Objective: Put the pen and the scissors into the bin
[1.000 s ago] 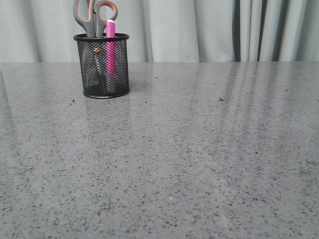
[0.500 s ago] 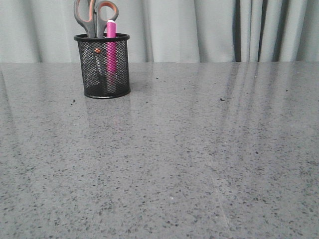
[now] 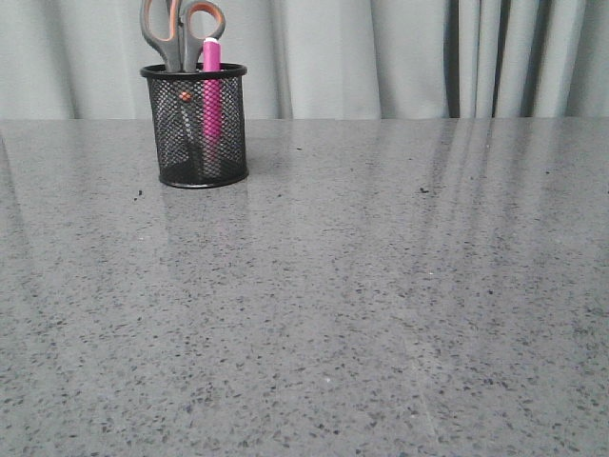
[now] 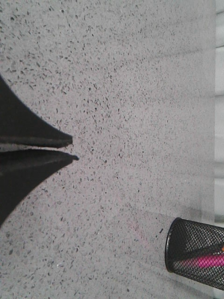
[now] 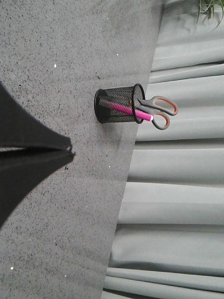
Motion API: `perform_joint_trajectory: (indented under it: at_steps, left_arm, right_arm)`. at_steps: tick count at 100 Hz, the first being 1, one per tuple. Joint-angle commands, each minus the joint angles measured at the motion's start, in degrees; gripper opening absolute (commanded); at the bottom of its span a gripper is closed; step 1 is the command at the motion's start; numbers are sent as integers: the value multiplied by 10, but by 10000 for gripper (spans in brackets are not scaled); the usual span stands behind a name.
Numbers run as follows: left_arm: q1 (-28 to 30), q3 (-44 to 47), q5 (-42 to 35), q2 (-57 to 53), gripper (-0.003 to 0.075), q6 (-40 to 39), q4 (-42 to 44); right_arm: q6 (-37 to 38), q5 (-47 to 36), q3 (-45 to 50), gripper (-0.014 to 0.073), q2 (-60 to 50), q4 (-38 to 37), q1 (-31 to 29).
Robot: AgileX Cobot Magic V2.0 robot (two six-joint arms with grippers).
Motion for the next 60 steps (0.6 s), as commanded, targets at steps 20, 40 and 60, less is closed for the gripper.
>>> perform_joint_trajectory:
  at_steps: [20,40,60]
  left_arm:
    - [3,26,-33,-19,-19,-6,0]
    - [3,26,-33,-19,-19,-6,0]
    - [3,26,-33,-19,-19,-6,0]
  right_arm:
    - [-3,-38,-13,-70,-5,-13,0]
    - [-3,-21,-6,-70,-5,-28,-4]
    - [32,-43,73,-70,-5,0,-90]
